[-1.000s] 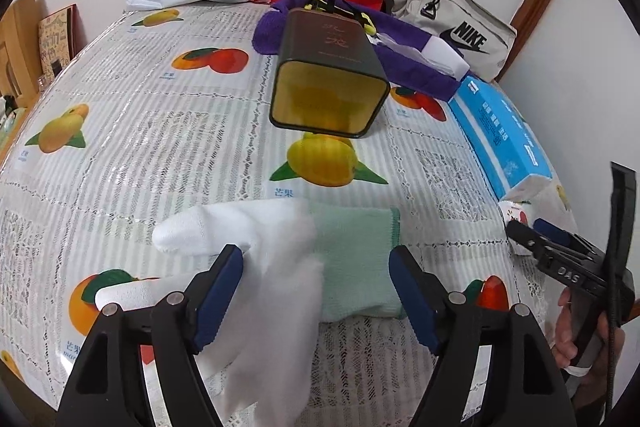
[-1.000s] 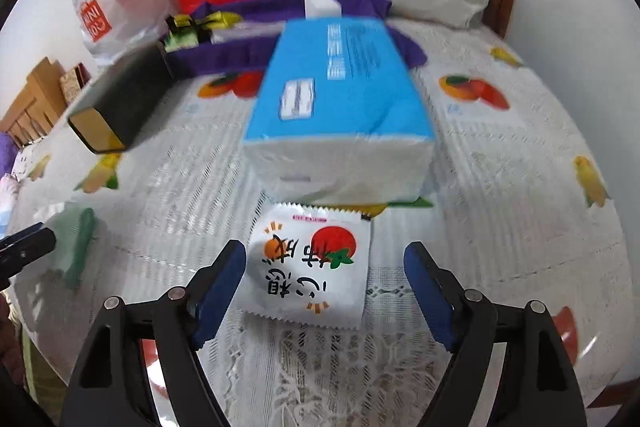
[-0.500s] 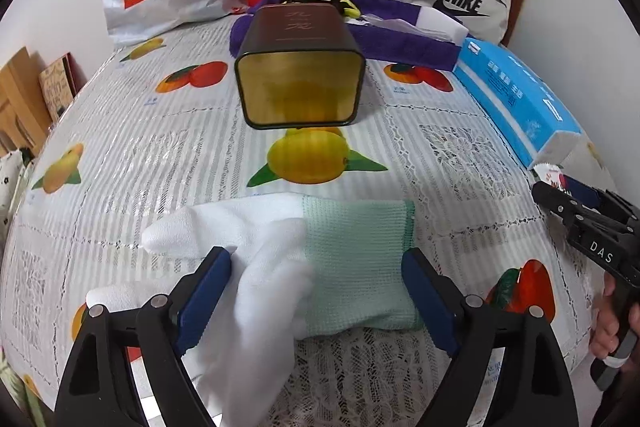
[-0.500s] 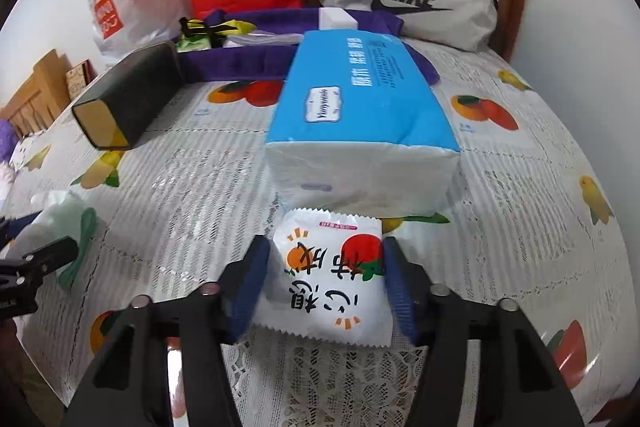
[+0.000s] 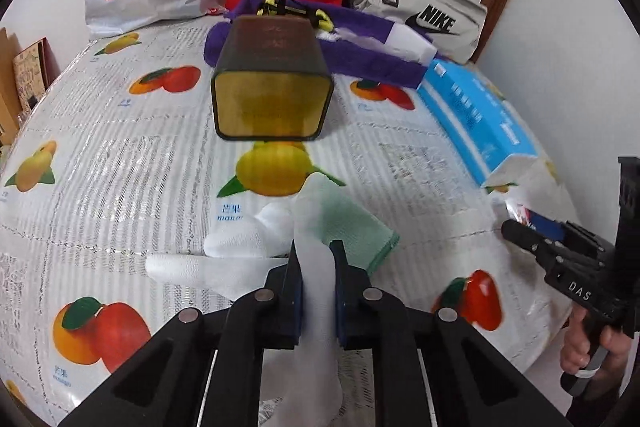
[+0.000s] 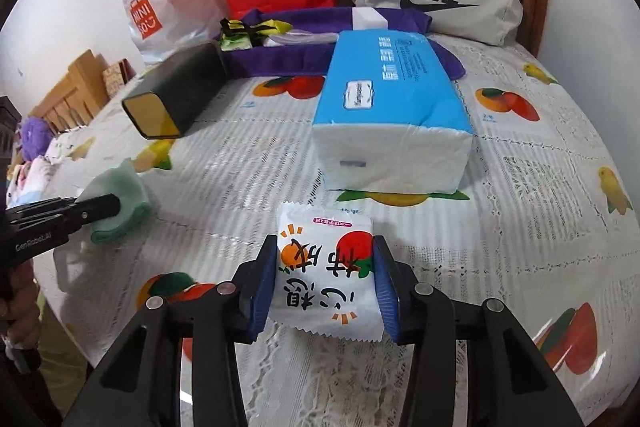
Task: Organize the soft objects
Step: 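Close the right tool on the white snack sachet and lift it, then carry the glove and sachet over the purple towel with both tools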
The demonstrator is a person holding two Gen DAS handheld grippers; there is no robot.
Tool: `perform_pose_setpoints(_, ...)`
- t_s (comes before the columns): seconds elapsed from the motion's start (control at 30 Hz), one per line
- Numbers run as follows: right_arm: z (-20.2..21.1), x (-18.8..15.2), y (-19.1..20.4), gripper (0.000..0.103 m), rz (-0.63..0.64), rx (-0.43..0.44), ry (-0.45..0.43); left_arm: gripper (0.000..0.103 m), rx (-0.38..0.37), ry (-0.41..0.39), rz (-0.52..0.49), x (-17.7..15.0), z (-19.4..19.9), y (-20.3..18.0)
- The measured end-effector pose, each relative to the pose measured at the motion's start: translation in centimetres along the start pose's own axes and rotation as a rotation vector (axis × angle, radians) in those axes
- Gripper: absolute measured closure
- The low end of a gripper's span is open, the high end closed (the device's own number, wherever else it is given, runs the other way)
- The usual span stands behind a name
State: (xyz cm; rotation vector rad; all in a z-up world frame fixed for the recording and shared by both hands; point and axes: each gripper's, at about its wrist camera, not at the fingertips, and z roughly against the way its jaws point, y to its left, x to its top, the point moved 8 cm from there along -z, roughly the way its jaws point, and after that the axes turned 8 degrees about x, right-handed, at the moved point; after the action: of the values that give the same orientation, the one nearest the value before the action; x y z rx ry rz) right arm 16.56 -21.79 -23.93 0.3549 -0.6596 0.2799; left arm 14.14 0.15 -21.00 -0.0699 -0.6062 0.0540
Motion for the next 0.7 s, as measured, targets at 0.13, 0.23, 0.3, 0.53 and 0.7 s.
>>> perform_pose_setpoints(0.13, 1.1, 0.5, 0.7, 0.058, 0.018, 0.021, -0.002, 0.091, -0.026, -0.018, 0.000, 1.0, 1.5, -0.5)
perform_pose_setpoints(0.23, 2.1, 1.3, 1.5, 0.058, 0.028, 0.055, -0.009, 0.091, -0.042, -0.046, -0.009, 2.2, 2.8, -1.0)
perform_pose_setpoints(0.3, 2.8, 2.0, 2.0, 0.058, 0.043, 0.054, -0.020, 0.091, -0.038, -0.062, -0.012, 3.1, 3.6, -1.2)
perform_pose_setpoints(0.53, 4.7, 5.0, 2.9, 0.058, 0.071, 0.041, -0.059, 0.091, -0.043, -0.081, 0.003, 5.7, 5.2, -1.2)
perform_pose_setpoints(0.7, 5.0, 7.1, 3.0, 0.058, 0.094, 0.015, -0.068, 0.091, -0.063, -0.099, 0.006, 7.8, 6.0, -1.4)
